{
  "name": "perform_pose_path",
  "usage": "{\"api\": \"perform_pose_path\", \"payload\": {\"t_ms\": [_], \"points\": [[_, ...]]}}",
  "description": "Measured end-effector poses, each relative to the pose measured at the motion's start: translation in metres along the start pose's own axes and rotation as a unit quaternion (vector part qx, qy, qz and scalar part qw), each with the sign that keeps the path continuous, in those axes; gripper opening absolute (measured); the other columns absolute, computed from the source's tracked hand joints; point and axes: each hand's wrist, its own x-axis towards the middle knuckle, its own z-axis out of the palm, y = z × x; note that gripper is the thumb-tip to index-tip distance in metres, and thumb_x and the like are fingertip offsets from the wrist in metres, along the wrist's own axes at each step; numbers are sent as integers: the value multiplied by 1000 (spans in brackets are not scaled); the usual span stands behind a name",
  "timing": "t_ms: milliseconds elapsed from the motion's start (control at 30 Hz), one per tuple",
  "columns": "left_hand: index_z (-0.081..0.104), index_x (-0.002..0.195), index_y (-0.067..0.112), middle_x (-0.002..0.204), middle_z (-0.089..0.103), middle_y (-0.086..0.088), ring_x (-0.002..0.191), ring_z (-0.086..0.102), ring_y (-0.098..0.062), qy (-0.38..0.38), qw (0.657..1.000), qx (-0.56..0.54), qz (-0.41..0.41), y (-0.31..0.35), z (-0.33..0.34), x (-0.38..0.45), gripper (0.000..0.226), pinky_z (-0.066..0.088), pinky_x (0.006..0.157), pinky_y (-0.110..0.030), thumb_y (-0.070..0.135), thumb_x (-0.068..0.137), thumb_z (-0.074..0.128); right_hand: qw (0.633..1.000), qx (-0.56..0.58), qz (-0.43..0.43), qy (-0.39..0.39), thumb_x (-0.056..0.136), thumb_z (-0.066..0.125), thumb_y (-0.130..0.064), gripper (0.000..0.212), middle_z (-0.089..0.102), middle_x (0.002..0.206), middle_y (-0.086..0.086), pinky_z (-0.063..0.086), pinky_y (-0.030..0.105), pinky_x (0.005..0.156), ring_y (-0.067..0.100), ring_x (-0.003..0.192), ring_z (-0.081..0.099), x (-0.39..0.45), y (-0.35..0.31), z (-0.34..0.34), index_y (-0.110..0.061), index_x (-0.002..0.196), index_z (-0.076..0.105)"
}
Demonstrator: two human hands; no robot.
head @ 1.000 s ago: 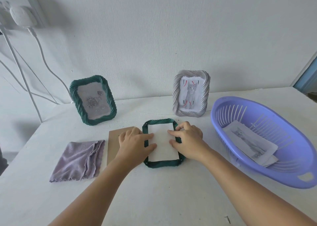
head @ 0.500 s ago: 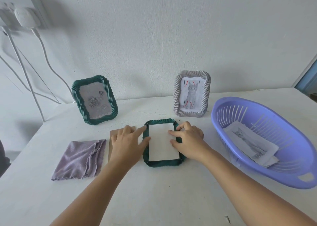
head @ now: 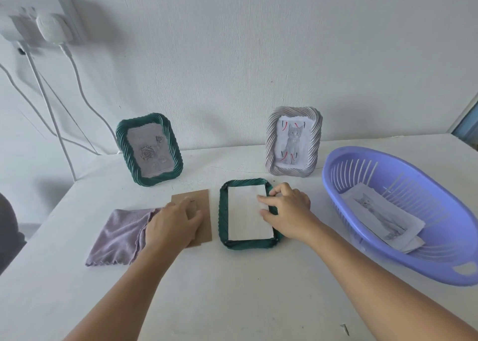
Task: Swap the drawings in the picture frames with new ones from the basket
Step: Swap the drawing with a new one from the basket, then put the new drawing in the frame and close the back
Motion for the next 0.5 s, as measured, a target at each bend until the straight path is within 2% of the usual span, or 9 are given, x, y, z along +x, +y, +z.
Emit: {"api": "perform_pose_path", "payload": {"t_ms": [100,200,300,400,500], "points": [[63,131,40,89,58,9,83,59,-21,20,997,-65,-19,-3,1,-1,52,44,68,-32,57,83,54,1000,0,-4,5,100,52,-48,35,41,130,-9,16,48,119,21,126,41,1,1,1,-49,135,59],[62,134,42,90,59,11,84,60,-19,35,994,-100,-18,-5,-4,0,60,46,68,-33,61,78,54,999,8,-9,32,104,47,-47,36,46,129,-8,18,48,118,24,126,42,1,0,0,-50,139,55],[63,135,39,85,60,12,84,59,-16,74,986,-150,7,-2,-15,4,60,46,69,-32,59,78,58,995,-7,-32,92,104,47,-46,42,47,133,-5,20,49,116,28,126,43,-1,-5,-3,-47,146,48],[63,138,34,83,62,14,84,59,-10,100,976,-190,36,7,-28,7,57,43,70,-27,52,83,65,989,46,-53,127,104,48,-45,47,50,129,-4,23,45,114,26,126,43,-2,-20,-13,-45,151,42],[63,137,35,85,63,15,84,58,-2,118,965,-229,61,27,-40,6,54,40,69,-19,46,85,69,985,132,-68,89,104,46,-49,54,56,122,-5,29,38,110,18,126,46,1,-40,-24,-46,156,29]]}}
